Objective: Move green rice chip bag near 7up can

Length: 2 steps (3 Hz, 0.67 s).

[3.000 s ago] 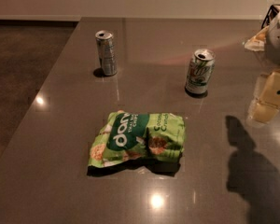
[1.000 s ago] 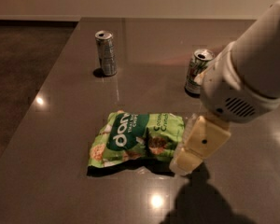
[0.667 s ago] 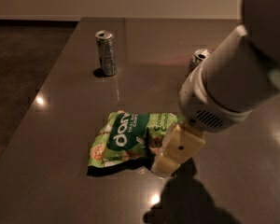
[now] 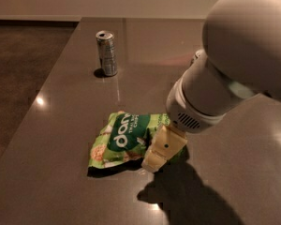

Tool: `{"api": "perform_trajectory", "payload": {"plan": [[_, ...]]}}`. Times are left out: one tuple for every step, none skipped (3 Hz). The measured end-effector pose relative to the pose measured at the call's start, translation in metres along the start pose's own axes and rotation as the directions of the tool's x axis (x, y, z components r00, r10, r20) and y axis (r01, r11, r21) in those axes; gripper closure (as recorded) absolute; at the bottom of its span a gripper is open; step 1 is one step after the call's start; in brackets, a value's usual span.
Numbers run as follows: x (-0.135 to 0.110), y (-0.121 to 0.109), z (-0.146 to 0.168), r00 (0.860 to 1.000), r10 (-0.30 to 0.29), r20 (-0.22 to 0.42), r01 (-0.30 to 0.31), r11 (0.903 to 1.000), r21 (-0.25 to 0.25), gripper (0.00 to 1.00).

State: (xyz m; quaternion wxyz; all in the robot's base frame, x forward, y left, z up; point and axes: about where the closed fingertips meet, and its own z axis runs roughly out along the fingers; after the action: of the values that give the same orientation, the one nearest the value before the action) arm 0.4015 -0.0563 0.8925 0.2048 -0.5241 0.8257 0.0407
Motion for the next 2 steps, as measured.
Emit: {"api": "perform_trajectory", "payload": {"plan": [[0.0024, 0.0014, 0.0135, 1.0, 0.018, -0.02, -0.018, 0.9995, -0.024, 0.14], [0.0081, 0.0021, 0.02, 0.998, 0.049, -0.044, -0.052, 0.9975, -0.047, 0.37]]}}
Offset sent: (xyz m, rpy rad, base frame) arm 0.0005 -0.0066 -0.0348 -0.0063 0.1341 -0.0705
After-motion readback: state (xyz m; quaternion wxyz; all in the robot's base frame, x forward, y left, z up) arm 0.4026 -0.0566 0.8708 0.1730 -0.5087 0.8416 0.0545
